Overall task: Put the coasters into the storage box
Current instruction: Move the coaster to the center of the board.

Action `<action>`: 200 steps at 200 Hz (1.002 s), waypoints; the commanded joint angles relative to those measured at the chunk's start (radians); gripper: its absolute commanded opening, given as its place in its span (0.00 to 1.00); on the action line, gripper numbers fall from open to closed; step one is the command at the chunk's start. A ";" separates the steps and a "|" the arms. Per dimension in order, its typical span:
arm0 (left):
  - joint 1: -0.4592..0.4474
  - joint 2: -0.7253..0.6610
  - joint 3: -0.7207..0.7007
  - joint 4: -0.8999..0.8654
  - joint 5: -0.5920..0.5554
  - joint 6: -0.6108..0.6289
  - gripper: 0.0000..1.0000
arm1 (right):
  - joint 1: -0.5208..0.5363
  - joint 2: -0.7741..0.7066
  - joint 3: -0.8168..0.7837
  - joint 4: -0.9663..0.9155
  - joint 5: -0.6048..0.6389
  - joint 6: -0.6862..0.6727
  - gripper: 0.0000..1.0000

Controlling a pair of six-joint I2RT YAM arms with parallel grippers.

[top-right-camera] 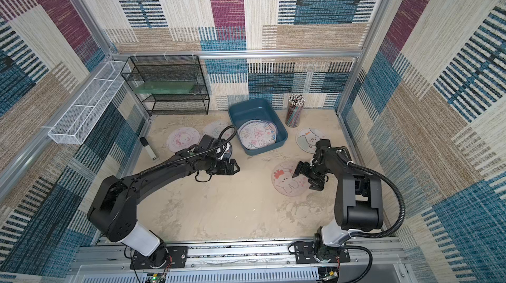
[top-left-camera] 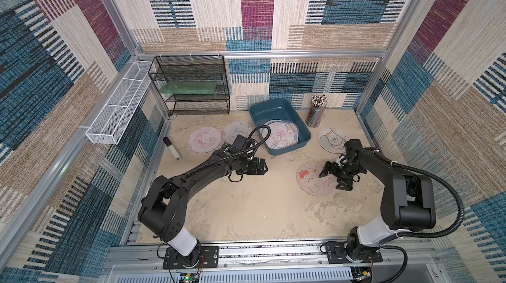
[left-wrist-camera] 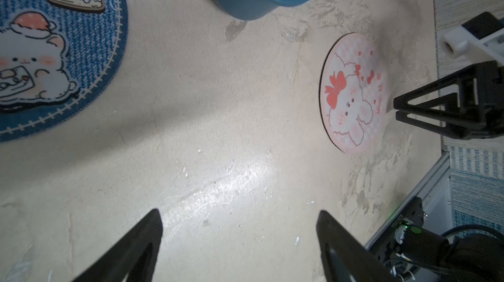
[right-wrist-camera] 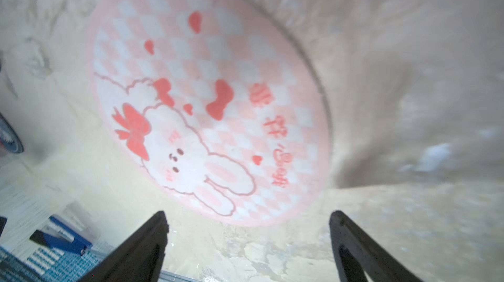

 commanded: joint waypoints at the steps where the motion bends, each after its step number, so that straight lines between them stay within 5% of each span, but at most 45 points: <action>1: -0.007 0.008 0.012 0.018 0.025 0.009 0.87 | -0.039 0.015 0.044 -0.003 0.095 -0.055 0.95; 68: -0.091 0.105 0.070 0.074 0.040 -0.117 0.87 | 0.033 0.184 0.146 0.157 0.222 -0.222 0.95; 200: -0.147 0.171 0.070 0.103 0.010 -0.188 0.87 | 0.332 0.145 0.031 0.165 -0.010 -0.127 0.96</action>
